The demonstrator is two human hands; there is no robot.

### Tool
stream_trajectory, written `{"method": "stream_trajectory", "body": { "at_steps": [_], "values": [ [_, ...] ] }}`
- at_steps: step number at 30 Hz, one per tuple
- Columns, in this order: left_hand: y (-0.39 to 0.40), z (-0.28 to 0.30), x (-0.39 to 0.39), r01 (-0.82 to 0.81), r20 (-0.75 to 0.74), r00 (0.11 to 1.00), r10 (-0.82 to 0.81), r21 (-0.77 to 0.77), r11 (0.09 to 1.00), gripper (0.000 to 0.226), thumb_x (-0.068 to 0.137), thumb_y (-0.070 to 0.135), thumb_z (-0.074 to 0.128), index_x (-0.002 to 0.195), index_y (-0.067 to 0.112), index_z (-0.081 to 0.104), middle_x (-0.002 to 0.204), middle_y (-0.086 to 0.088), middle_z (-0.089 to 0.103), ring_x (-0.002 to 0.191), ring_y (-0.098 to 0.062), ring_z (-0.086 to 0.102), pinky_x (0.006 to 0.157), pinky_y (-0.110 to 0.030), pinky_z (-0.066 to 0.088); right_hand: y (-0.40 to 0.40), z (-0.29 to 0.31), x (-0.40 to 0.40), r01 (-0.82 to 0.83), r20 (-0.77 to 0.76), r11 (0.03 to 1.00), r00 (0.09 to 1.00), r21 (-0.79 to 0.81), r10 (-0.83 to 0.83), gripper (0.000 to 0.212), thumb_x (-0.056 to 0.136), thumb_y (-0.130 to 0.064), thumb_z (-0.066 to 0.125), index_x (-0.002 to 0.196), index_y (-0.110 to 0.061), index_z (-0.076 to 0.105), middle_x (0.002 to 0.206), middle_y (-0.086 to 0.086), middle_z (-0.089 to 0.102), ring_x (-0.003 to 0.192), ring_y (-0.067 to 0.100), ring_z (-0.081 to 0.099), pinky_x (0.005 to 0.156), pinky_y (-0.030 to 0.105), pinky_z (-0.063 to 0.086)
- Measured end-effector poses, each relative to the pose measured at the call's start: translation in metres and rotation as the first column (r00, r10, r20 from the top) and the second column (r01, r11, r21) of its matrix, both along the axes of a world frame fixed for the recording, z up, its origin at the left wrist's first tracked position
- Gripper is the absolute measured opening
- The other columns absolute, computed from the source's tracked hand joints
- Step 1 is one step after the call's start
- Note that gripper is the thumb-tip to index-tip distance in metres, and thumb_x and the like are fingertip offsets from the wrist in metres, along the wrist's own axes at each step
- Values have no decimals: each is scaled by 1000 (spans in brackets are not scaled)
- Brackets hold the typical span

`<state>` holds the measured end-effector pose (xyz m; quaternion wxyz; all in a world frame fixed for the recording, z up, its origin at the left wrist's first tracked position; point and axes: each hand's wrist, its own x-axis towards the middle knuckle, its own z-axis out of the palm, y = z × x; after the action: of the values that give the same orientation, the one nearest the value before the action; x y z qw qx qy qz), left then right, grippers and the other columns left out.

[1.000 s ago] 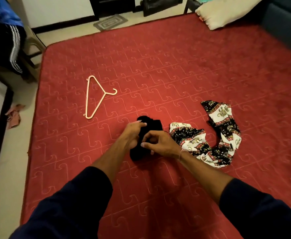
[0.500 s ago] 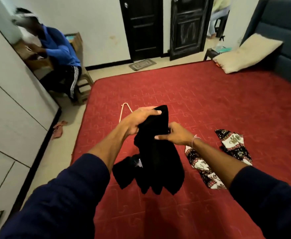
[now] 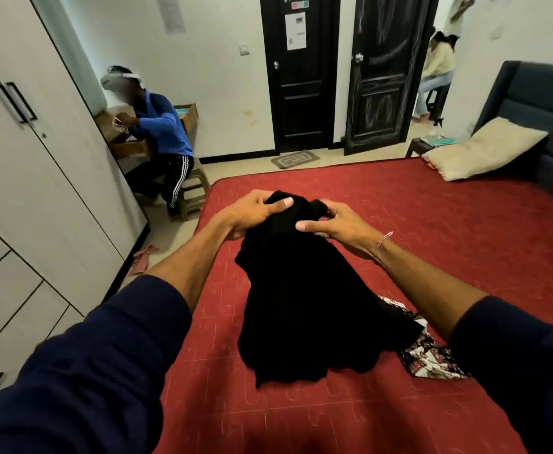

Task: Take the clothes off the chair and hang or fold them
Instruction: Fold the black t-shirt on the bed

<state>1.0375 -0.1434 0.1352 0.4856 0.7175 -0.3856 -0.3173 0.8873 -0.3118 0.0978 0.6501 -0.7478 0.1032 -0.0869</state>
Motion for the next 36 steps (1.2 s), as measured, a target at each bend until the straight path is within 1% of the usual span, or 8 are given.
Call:
{"method": "stream_trajectory", "body": {
  "at_steps": [4, 9, 13, 18, 23, 26, 28, 36],
  "values": [
    [11, 16, -9, 106, 126, 986, -113, 64, 992, 27, 100, 36, 57, 106, 15, 73, 99, -8, 75, 91, -22, 72, 76, -31, 57, 19, 30, 0, 120, 34, 990, 992, -79, -118, 80, 48, -34, 99, 117, -18, 61, 117, 8, 66, 108, 23, 67, 93, 40, 57],
    [30, 29, -13, 123, 192, 971, -141, 102, 987, 33, 92, 47, 66, 101, 17, 73, 88, -2, 74, 78, -17, 71, 68, -28, 55, 34, 63, -5, 194, 149, 930, 977, -312, -154, 16, 80, -24, 84, 93, -23, 74, 96, -1, 73, 92, 8, 68, 79, 22, 54],
    [41, 24, -4, 205, 187, 950, -249, 226, 952, 36, 79, 24, 83, 110, 11, 71, 103, -4, 75, 94, -17, 73, 81, -26, 58, 43, 80, -8, 355, 289, 872, 920, -337, -263, 7, 90, -20, 75, 90, -21, 68, 86, -7, 67, 71, -12, 60, 65, 8, 45],
    [56, -27, 15, 233, 171, 935, -311, 367, 901, 20, 92, 19, 70, 102, 1, 69, 93, -8, 69, 91, -28, 66, 82, -35, 53, 32, 83, -23, 502, 333, 787, 856, -358, -395, 15, 90, -27, 73, 99, -17, 68, 98, -2, 66, 96, 11, 61, 84, 20, 53],
    [45, -14, -9, 304, 146, 916, -373, 351, 886, 21, 100, 18, 58, 107, 0, 67, 86, -7, 71, 75, -18, 70, 66, -31, 57, 40, 54, -22, 110, 59, 208, 970, -972, -236, 93, 73, -59, 79, 150, -34, 34, 159, 6, 29, 149, 28, 21, 121, 60, 12],
    [32, -1, -17, 292, 272, 873, -405, 372, 881, 15, 98, 12, 58, 93, 2, 68, 67, 2, 59, 57, -11, 54, 55, -28, 44, 57, 39, -13, -106, -113, 441, 994, -891, 9, 38, 93, -30, 69, 127, -17, 61, 114, 3, 69, 97, 12, 61, 99, 44, 46],
    [33, 2, -12, 248, 296, 887, -353, 339, 908, 12, 94, 11, 63, 84, 9, 67, 63, 6, 56, 55, -8, 51, 53, -24, 40, 54, 34, -12, -48, -43, 468, 999, -883, 21, 19, 100, -23, 58, 93, -7, 65, 80, 6, 65, 66, 15, 53, 65, 39, 43],
    [80, -57, 8, 194, 258, 912, -319, 414, 889, 16, 86, 7, 68, 74, 17, 65, 71, 7, 64, 66, -9, 62, 61, -21, 48, 56, 58, -13, 228, 230, 783, 967, -578, -112, 17, 105, -16, 44, 99, -24, 58, 94, -7, 62, 88, 8, 57, 82, 30, 45]
  ]
}}
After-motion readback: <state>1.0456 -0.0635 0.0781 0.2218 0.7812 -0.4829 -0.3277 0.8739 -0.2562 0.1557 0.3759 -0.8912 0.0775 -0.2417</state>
